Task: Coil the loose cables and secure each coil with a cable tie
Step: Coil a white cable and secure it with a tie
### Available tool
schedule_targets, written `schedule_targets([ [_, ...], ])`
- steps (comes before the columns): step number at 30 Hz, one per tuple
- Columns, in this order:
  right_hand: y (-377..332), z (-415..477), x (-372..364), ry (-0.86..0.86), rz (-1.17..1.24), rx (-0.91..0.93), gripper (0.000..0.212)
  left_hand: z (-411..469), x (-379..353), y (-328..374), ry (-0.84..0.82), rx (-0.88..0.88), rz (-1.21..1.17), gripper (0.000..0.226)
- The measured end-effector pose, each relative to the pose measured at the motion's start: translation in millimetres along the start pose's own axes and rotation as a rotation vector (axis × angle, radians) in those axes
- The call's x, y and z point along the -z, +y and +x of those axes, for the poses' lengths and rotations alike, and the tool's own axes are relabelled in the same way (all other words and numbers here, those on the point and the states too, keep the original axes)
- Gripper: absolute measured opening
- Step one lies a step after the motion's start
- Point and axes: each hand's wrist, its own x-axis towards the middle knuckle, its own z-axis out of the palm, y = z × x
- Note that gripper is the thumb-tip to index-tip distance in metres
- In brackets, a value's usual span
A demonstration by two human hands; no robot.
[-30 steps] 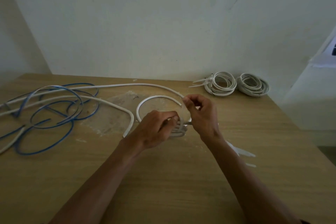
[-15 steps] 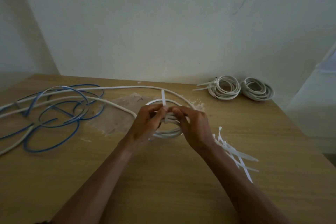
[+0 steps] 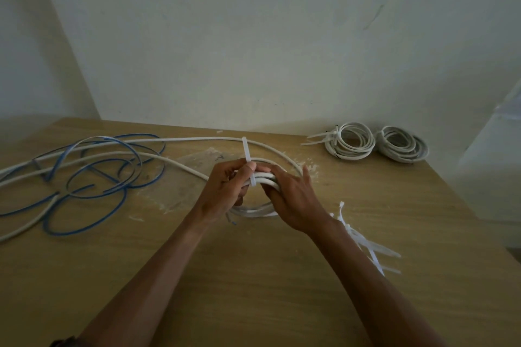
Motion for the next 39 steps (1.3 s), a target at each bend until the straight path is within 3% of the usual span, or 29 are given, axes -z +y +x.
schedule_targets([
  [5,-5.3,21.6,11.5,-0.144,0.156,-0.024,0.030,3.5,2.4,1.3,0.062,-0.005,0.106,0.032],
  [8,-4.0,23.1,21.0,-0.286,0.220,-0.034,0.059,4.2,3.4,0.5,0.058,-0.011,0.163,0.028],
  [9,-5.2,23.0,25.8,-0.261,0.319,-0.036,0.060,4.4,3.0,1.3,0.045,-0.013,0.165,0.026],
  [12,-13.0,28.2,38.0,-0.012,0.588,-0.004,0.033,5.6,-0.4,3.5,0.002,-0.022,0.171,0.024],
  [16,-23.5,39.9,27.3,0.124,0.572,0.012,0.009,4.0,-3.5,8.1,-0.022,-0.032,0.195,0.024],
  [24,-27.6,68.8,7.8,0.402,0.704,-0.228,0.010,14.4,0.2,3.4,0.014,0.033,0.128,0.036],
  [33,-33.3,75.3,-9.6,0.525,0.652,-0.218,0.014,19.0,5.1,-5.9,0.042,0.114,0.085,0.029],
  [39,-43.5,58.4,0.0,0.498,0.325,0.044,0.006,17.5,13.4,-16.2,0.057,-0.027,0.081,0.028],
])
